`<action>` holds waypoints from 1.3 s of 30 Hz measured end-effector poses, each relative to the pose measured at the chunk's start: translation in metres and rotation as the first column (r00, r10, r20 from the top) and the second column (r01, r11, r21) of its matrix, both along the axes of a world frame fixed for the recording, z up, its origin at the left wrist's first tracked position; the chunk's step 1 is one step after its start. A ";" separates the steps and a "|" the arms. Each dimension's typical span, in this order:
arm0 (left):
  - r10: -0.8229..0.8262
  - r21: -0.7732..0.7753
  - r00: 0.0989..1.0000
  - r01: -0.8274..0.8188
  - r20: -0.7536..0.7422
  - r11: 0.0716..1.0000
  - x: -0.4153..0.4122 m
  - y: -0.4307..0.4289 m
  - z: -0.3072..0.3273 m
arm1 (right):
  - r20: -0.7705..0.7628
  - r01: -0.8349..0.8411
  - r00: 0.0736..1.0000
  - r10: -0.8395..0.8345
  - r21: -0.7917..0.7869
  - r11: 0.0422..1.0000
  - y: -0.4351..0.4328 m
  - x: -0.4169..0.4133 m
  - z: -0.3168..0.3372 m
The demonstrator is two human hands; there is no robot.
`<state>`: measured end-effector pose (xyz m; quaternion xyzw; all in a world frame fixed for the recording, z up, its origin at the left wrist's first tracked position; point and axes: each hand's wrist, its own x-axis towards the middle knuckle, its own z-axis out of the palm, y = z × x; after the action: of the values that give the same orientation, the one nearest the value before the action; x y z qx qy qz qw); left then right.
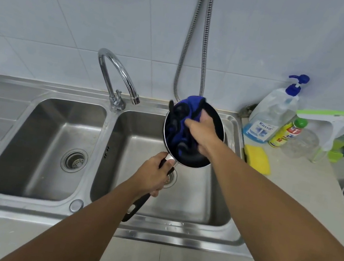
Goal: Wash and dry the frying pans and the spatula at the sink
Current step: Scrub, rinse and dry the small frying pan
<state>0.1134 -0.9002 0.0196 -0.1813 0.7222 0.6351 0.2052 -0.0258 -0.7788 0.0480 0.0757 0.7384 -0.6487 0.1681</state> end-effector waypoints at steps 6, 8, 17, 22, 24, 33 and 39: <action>-0.010 0.035 1.000 0.009 0.024 0.999 0.008 -0.008 0.011 | 0.290 -0.584 0.714 0.638 0.749 0.313 0.033 0.008 0.014; -0.048 0.038 0.998 0.047 0.036 0.998 0.013 0.000 0.012 | 0.351 -0.460 0.680 0.644 0.888 0.000 0.041 0.002 0.020; -0.163 -0.062 0.987 0.163 0.018 0.985 0.003 0.000 0.011 | -0.359 -0.048 0.816 0.453 0.739 0.672 0.032 -0.016 0.025; -0.083 -0.047 0.997 0.083 0.005 0.995 0.004 -0.005 0.008 | -0.310 -0.339 0.758 0.573 0.563 0.753 0.014 0.017 0.011; -0.012 0.011 1.000 0.012 0.022 1.000 0.005 -0.008 0.008 | -0.202 -0.427 0.767 0.609 0.547 0.720 0.019 0.025 -0.002; 0.020 -0.007 0.998 -0.019 0.063 1.000 0.022 -0.005 0.000 | 0.043 -0.334 0.754 0.655 0.884 0.327 0.066 0.050 -0.008; 0.059 -0.002 0.997 -0.059 0.042 0.998 0.023 0.010 -0.010 | 0.006 -0.106 0.948 0.318 0.948 0.299 0.134 0.058 0.000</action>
<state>0.1368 -0.8900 0.0092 -0.2160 0.7124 0.6366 0.2014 0.0318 -0.6451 0.0483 0.0001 0.9910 -0.0781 0.1089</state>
